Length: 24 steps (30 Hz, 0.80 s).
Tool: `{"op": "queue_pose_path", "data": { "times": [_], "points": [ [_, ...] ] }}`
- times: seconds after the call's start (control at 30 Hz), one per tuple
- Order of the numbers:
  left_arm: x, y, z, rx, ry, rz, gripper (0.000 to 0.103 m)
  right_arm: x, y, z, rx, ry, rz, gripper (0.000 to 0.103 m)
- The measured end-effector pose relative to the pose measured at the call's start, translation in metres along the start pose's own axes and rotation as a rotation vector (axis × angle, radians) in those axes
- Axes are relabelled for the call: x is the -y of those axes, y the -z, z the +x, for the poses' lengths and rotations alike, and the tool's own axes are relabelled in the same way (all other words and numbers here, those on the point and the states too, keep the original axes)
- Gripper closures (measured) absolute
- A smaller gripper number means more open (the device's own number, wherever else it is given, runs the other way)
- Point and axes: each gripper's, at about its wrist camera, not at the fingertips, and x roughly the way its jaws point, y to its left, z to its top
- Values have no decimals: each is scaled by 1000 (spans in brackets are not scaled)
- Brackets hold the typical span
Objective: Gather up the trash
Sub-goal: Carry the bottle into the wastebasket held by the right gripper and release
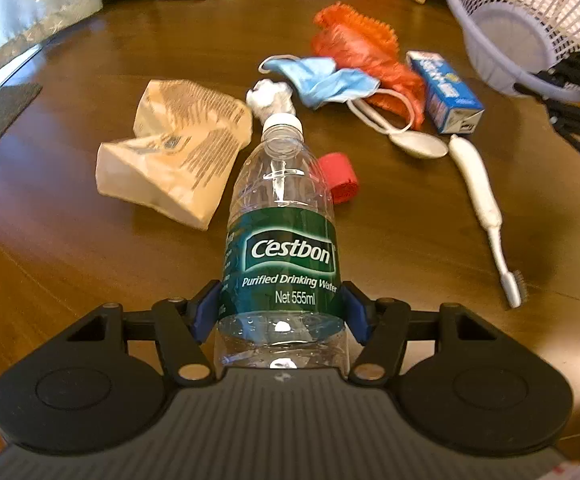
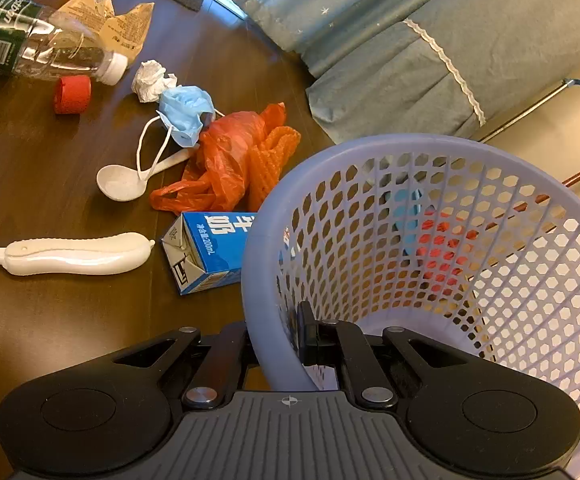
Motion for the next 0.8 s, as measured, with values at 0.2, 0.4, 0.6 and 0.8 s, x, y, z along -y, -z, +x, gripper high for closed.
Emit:
{"op": "queue_pose_path", "data": {
  "times": [0.2, 0.4, 0.6, 0.8],
  "points": [
    [3, -11, -18, 64, 41, -8, 45, 0, 0, -1, -1, 4, 11, 100],
    [16, -33, -40, 118, 95, 39, 45, 0, -1, 0, 0, 4, 13, 100],
    [40, -71, -57, 165, 183, 179, 45, -1, -2, -2, 1, 3, 18, 100],
    [79, -121, -59, 199, 277, 359, 45, 1, -3, -3, 0, 7, 36, 100]
  ]
}}
